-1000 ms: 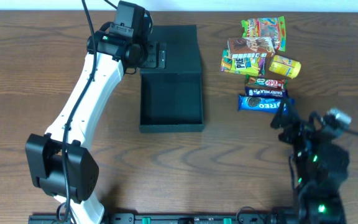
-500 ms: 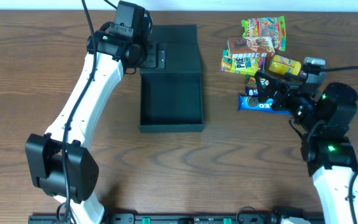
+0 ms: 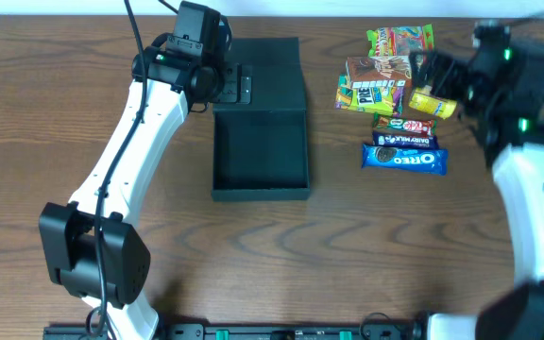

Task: Pack container
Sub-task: 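Reach the right gripper to the Haribo gummy bag and grasp it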

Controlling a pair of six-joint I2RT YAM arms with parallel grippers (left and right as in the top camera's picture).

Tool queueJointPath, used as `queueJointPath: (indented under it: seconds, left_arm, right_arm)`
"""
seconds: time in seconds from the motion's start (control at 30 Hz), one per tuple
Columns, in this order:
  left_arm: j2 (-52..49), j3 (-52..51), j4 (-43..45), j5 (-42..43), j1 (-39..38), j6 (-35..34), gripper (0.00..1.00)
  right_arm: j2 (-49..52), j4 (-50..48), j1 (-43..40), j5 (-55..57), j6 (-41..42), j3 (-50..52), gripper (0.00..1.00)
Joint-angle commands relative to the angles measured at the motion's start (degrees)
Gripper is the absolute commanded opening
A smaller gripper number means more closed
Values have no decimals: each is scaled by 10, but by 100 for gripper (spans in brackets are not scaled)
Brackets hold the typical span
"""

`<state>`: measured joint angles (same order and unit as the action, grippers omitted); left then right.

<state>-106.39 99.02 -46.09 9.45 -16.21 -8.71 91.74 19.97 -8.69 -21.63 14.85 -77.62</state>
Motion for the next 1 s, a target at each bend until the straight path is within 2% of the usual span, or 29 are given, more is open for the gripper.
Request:
queueJointPath:
  seconds: [0.0,0.17,0.33,0.7,0.97]
  left_arm:
    - [-10,2,0,-6,1,10,95]
    - [-11,2,-4,-6,1,5,95]
    - [-11,2,-6,-6,1,5,95]
    - [-11,2,-23,-6,1,3,95]
    - [-11,2,-28,-6,1,3,96]
  right_arm:
    - [88,40,-15,5,-50,-100,99]
    - [252,110,-30,17,-62,-273,99]
    - [355,139,-33,17,-72,-369,99]
    - [435,119,-47,17,-72,-383,99]
    - [472,64,-43,17,-55,-383,99]
